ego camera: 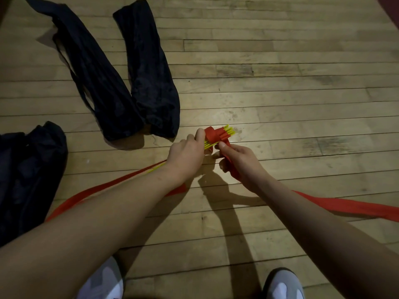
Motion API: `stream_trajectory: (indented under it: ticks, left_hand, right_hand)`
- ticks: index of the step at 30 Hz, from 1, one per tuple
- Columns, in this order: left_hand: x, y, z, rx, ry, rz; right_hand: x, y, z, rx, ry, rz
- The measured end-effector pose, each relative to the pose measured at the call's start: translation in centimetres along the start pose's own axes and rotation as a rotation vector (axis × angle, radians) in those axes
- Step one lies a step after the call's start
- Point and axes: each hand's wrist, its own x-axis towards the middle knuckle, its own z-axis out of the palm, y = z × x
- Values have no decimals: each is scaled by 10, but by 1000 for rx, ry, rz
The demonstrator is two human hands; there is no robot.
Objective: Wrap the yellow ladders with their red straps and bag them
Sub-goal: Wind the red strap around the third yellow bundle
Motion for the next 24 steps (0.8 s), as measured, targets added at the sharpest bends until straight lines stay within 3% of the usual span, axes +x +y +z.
stream_trajectory:
  ticks: [6, 9, 12, 18, 21, 24]
  left_hand:
    - [-8, -2, 3, -44, 30, 33]
    - [-14, -6, 1, -199, 14, 48]
    - [-16, -12, -6, -392, -49, 60]
    - [-13, -24, -20, -454, -123, 150]
    - [-9, -27, -23, -730, -146, 57]
    - [-3, -30, -23, -814, -175, -39]
  right_hand:
    - [5, -10, 7, 34, 194, 15]
    - [6, -8, 11, 27, 245, 5]
    - [3, -2, 11, 54, 263, 12]
    - [5, 3, 10, 93, 263, 22]
    - [7, 6, 8, 91, 269, 26]
    - [8, 8, 6, 132, 257, 12]
